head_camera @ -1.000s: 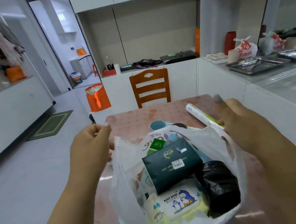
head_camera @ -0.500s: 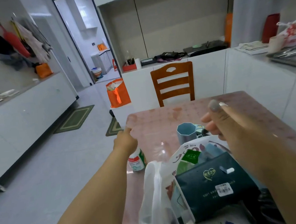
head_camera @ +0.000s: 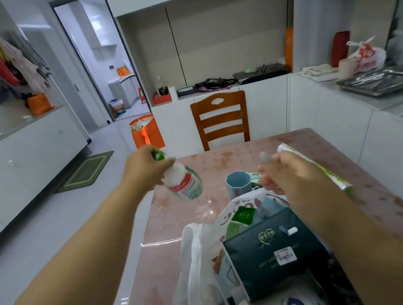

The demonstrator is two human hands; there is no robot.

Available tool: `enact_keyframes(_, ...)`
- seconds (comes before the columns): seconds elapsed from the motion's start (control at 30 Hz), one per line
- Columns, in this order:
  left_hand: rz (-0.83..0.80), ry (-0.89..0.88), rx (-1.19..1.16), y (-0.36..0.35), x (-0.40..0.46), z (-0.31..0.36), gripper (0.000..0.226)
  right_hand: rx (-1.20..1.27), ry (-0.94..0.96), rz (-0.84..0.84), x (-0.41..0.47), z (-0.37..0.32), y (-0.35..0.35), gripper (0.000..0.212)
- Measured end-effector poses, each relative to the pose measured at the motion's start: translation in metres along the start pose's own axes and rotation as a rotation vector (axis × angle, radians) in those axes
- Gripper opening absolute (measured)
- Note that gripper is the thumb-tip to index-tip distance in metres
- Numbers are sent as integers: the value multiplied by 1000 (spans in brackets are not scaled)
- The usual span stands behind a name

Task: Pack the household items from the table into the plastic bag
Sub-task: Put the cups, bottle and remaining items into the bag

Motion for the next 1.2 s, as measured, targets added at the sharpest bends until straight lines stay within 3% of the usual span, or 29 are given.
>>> enact_keyframes(0.13,38,-124,-307,42,-47,96,31,-115,160,4,-5,-30,-1,44)
enact_keyframes(0.27,-137,-106,-526,30,-108,144,28,-199,329,-29,-26,-51,1,82)
enact_keyframes(0.33,-200,-64,-529,19,-135,153,36,-199,343,-41,-43,-48,2,85)
enact_keyframes(0.4,-188,-48,-378,20,-158,151,48,-62,270,-107,-60,-31,1,77)
enact_keyframes(0.47,-103,-56,-62,30,-184,136,59,92,124,-205,-77,-4,-4,68)
enact_keyframes(0.53,-98,-25,199,30,-214,109,74,94,23,-271,-93,18,-12,62)
enact_keyframes(0.6,-180,61,308,18,-234,80,66,87,-75,-330,-104,35,-23,61)
enact_keyframes(0.63,-185,93,253,14,-237,70,51,93,-119,-369,-110,41,-30,61)
enact_keyframes(0.7,-137,184,-133,14,-235,58,32,40,-168,-411,-115,44,-42,67)
enact_keyframes(0.8,-81,320,-604,10,-232,49,22,-338,-70,-335,-107,36,-58,72)
enact_keyframes(0.9,-42,436,-832,1,-234,44,20,-773,226,-315,-113,21,-92,63)
enact_keyframes(1.07,21,534,-1156,-3,-231,43,20,-809,464,-325,-125,22,-116,50)
enact_keyframes(1.2,47,513,-1199,-10,-228,53,32,-839,429,-542,-128,37,-138,45)
Point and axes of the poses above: each hand's wrist, its own x-axis towards the middle knuckle, its own y-axis out of the back of the hand, z = x × y, the point moved 8 cm from there along x, towards the middle knuckle, and after that the axes turned 13 degrees about -x, right-handed, at the moved point
